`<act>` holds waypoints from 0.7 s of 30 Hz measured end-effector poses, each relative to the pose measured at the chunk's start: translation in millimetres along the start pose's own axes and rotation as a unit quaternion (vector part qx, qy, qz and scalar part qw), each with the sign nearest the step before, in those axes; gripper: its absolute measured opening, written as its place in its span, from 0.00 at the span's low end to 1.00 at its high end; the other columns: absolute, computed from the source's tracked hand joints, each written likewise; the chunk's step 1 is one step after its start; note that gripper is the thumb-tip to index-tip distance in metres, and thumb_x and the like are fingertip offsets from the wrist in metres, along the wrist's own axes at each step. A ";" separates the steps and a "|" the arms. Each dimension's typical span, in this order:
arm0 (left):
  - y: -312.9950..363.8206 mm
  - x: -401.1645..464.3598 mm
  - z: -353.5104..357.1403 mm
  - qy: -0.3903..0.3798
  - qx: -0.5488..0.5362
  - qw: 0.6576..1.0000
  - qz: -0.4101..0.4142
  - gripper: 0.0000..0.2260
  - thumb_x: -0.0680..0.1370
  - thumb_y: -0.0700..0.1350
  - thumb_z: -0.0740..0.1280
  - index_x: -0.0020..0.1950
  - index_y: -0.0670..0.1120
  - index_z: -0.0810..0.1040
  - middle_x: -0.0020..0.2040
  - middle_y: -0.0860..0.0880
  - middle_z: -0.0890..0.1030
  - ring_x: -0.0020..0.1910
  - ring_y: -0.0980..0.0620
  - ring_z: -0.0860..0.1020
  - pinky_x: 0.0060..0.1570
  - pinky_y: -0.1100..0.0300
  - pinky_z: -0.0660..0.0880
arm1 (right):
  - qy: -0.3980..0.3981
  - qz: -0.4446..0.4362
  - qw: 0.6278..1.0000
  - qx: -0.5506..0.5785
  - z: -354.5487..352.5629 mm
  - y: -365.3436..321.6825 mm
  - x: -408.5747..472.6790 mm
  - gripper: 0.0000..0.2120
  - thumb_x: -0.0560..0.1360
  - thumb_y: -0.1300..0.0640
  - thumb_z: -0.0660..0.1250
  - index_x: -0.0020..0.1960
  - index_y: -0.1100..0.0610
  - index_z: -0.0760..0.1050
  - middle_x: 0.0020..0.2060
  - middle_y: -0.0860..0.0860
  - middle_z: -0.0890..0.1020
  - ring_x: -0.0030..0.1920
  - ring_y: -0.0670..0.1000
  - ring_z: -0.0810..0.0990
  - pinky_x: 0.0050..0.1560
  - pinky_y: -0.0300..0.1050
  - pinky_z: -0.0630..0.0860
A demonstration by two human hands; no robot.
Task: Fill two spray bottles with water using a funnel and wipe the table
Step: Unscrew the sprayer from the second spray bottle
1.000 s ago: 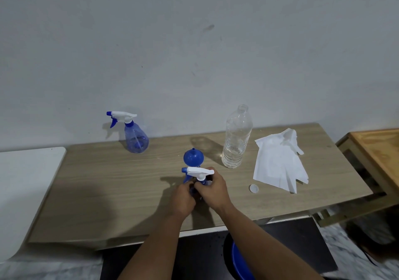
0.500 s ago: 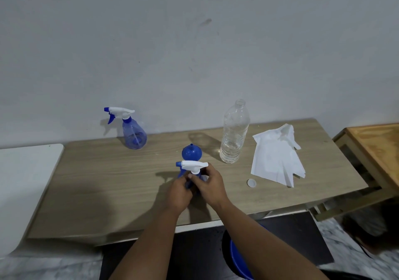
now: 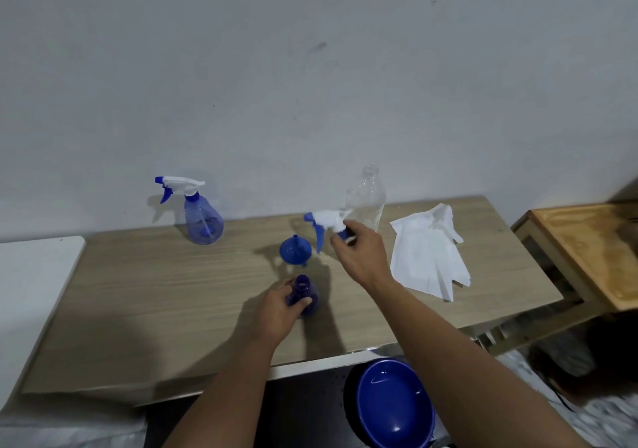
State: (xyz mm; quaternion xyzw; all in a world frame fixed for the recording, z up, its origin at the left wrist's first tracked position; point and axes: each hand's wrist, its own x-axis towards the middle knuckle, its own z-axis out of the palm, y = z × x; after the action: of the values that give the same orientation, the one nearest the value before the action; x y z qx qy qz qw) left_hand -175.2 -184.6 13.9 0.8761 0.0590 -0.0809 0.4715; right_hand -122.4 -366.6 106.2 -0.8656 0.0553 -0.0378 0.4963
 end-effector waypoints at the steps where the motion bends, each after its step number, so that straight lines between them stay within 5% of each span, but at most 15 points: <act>1: -1.4 0.4 0.4 0.001 0.003 1.000 0.008 0.13 0.73 0.45 0.76 0.56 0.45 0.83 0.48 0.51 0.82 0.47 0.48 0.81 0.47 0.61 0.74 | -0.017 0.022 0.998 -0.053 0.7 13.4 -3.3 0.10 0.75 0.47 0.68 0.43 0.54 0.79 0.35 0.49 0.82 0.37 0.53 0.80 0.42 0.50 0.78; 5: -2.8 0.9 -0.1 0.004 -0.005 1.000 0.023 0.13 0.73 0.44 0.76 0.57 0.47 0.82 0.52 0.52 0.83 0.50 0.49 0.82 0.54 0.52 0.77 | -0.126 0.122 0.954 -0.243 9.4 65.1 -18.2 0.15 0.78 0.43 0.65 0.49 0.53 0.81 0.43 0.51 0.85 0.45 0.56 0.83 0.48 0.49 0.79; 11: -1.7 2.2 -3.0 -0.016 -0.012 1.000 0.008 0.16 0.74 0.43 0.75 0.61 0.48 0.80 0.53 0.56 0.82 0.52 0.53 0.81 0.57 0.58 0.76 | -0.173 0.163 0.916 -0.322 22.5 84.0 -21.6 0.17 0.82 0.46 0.65 0.62 0.56 0.80 0.56 0.54 0.86 0.55 0.55 0.84 0.52 0.47 0.76; 16: -4.4 6.0 -4.7 -0.028 0.008 1.000 0.003 0.17 0.73 0.47 0.76 0.61 0.49 0.80 0.55 0.57 0.82 0.53 0.56 0.80 0.54 0.70 0.72 | -0.148 0.095 0.884 -0.433 14.9 61.6 -17.5 0.15 0.79 0.45 0.65 0.59 0.52 0.81 0.54 0.52 0.86 0.54 0.56 0.85 0.55 0.51 0.81; 21: -11.0 9.7 -6.3 -0.023 0.045 0.999 0.016 0.18 0.73 0.49 0.77 0.61 0.47 0.82 0.60 0.56 0.80 0.59 0.55 0.79 0.50 0.82 0.63 | -0.164 0.037 0.914 -0.369 31.1 14.0 17.8 0.11 0.78 0.50 0.65 0.51 0.54 0.83 0.42 0.51 0.85 0.43 0.54 0.85 0.49 0.51 0.84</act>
State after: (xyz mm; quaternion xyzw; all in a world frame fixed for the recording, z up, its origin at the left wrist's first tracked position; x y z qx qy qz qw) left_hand -167.1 -173.0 6.5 0.8953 0.0302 -0.0960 0.4340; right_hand -101.8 -349.4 78.6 -0.9786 0.0153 0.1459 0.1444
